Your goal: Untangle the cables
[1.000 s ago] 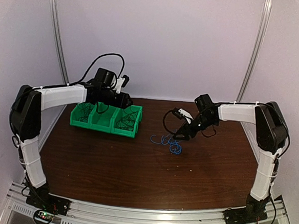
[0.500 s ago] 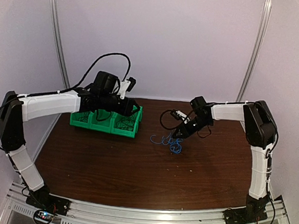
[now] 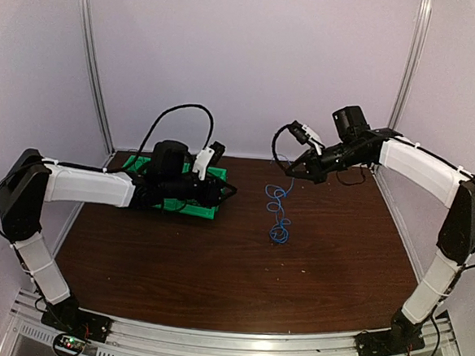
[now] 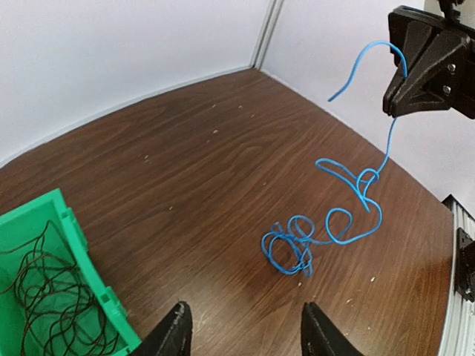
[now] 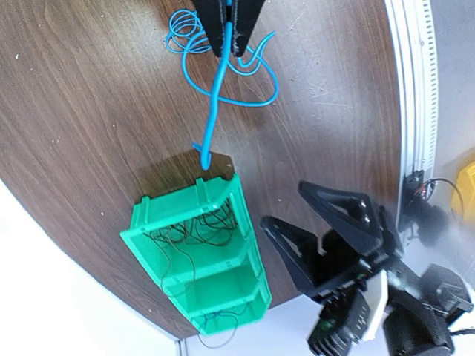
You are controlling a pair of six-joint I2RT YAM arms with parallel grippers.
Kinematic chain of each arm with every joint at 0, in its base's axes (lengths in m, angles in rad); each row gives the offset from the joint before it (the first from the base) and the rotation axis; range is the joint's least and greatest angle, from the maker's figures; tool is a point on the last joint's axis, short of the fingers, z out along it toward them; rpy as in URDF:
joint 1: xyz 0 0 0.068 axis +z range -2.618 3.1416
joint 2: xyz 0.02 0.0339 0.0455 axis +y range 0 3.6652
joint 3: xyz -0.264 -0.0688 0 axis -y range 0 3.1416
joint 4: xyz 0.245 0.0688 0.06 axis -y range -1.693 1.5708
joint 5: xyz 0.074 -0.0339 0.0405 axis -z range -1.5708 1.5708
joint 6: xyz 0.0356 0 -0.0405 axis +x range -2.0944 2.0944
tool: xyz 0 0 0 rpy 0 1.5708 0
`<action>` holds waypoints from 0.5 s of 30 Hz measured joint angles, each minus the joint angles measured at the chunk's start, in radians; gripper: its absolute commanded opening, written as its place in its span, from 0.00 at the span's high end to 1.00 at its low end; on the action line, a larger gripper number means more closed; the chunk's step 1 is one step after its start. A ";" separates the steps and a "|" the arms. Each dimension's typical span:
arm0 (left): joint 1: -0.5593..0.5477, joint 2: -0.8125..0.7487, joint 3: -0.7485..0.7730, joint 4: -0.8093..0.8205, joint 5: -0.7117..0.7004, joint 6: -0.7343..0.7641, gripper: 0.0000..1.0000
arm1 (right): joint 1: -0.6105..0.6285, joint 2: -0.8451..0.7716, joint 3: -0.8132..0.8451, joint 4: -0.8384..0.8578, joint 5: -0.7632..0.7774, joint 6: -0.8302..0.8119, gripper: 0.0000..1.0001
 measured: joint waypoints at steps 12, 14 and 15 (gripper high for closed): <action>-0.142 0.134 0.031 0.380 0.153 0.042 0.47 | 0.061 -0.098 0.027 -0.076 -0.074 -0.023 1.00; -0.146 0.163 0.034 0.415 0.183 0.039 0.48 | 0.060 -0.106 0.030 -0.081 -0.075 -0.023 1.00; -0.146 0.172 0.034 0.426 0.193 0.036 0.48 | 0.060 -0.109 0.031 -0.082 -0.075 -0.023 1.00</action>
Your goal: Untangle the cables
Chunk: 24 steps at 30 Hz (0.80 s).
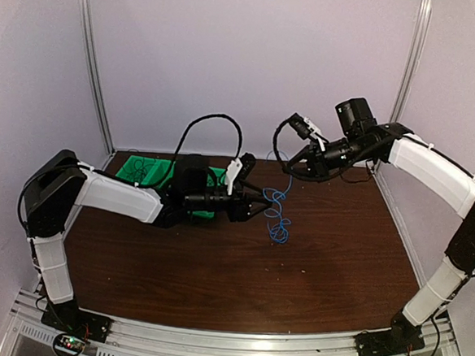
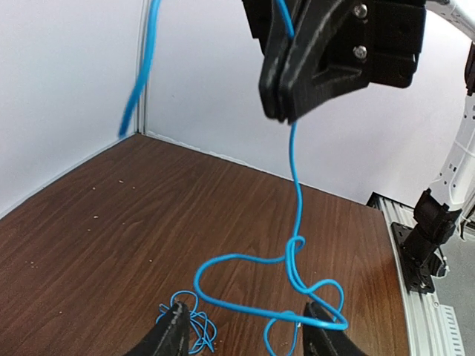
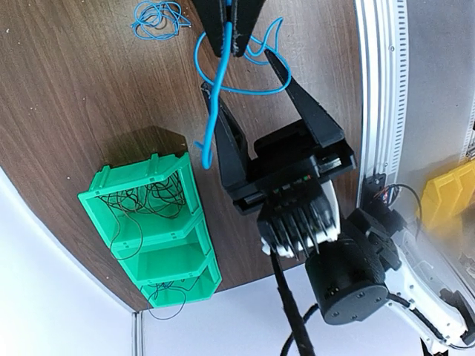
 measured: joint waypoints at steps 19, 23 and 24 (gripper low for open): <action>0.000 0.030 -0.095 0.205 0.081 0.027 0.51 | 0.000 -0.035 0.027 0.001 -0.017 0.027 0.99; 0.000 0.057 -0.095 0.231 0.072 0.032 0.54 | 0.000 -0.035 0.027 0.001 -0.031 0.031 0.99; 0.000 0.066 -0.095 0.240 0.069 0.032 0.56 | 0.000 -0.036 0.027 0.001 -0.033 0.031 0.99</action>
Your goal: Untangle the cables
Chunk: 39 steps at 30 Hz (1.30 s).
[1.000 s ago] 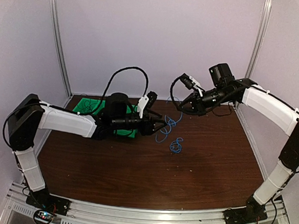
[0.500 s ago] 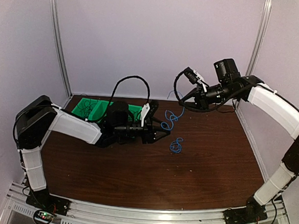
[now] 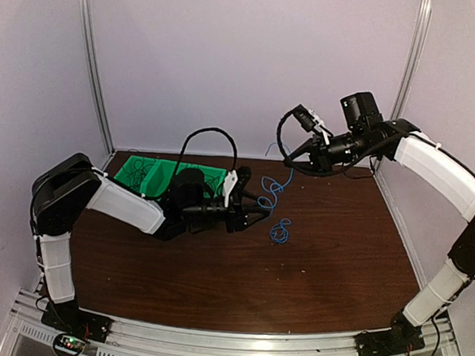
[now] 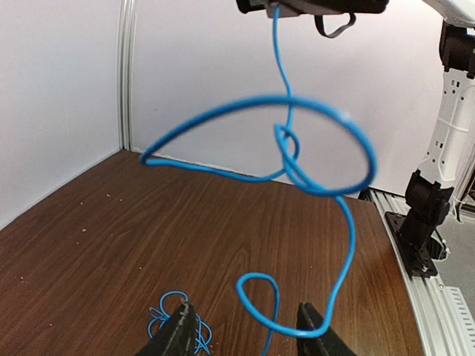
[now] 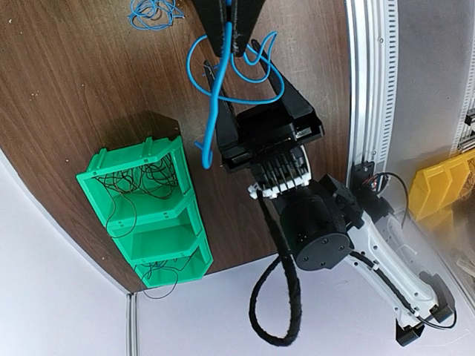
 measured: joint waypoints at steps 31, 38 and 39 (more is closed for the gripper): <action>-0.020 0.168 0.122 0.213 0.149 -0.212 0.79 | 0.000 -0.011 -0.001 0.018 -0.012 0.021 0.98; -0.022 0.168 0.105 0.233 0.137 -0.233 1.00 | -0.006 -0.011 -0.001 0.031 -0.012 0.022 0.99; -0.022 0.168 0.089 0.238 0.127 -0.237 1.00 | -0.013 -0.011 0.000 0.031 -0.013 0.025 0.99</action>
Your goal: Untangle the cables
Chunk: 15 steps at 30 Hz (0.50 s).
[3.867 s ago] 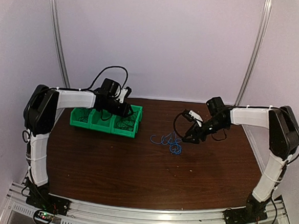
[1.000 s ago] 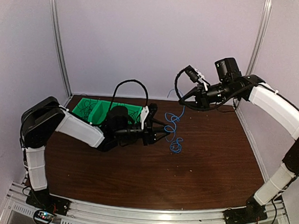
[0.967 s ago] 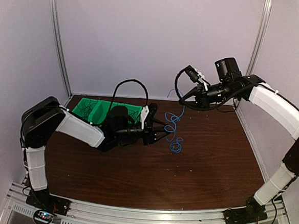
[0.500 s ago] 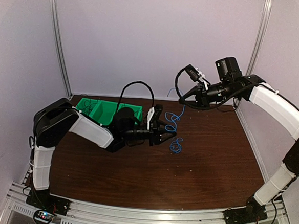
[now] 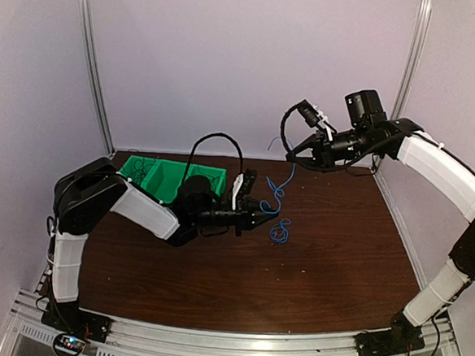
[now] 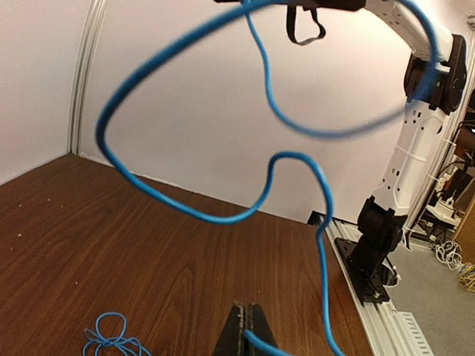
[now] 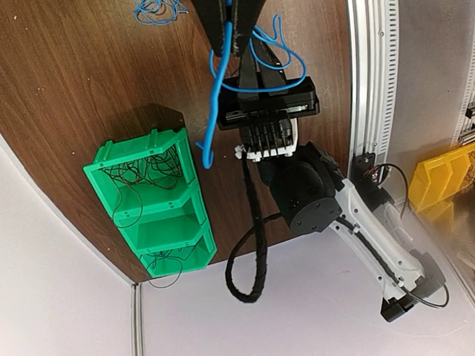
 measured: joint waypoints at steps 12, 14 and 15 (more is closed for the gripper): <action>0.006 -0.021 -0.278 -0.005 -0.120 -0.034 1.00 | -0.250 -0.072 0.005 0.179 0.091 0.129 0.98; 0.014 -0.069 -0.327 -0.047 -0.143 -0.033 1.00 | -0.258 -0.109 -0.037 0.230 0.139 0.141 0.97; 0.022 -0.106 -0.349 -0.076 -0.156 -0.030 1.00 | -0.259 -0.120 -0.051 0.245 0.156 0.146 0.96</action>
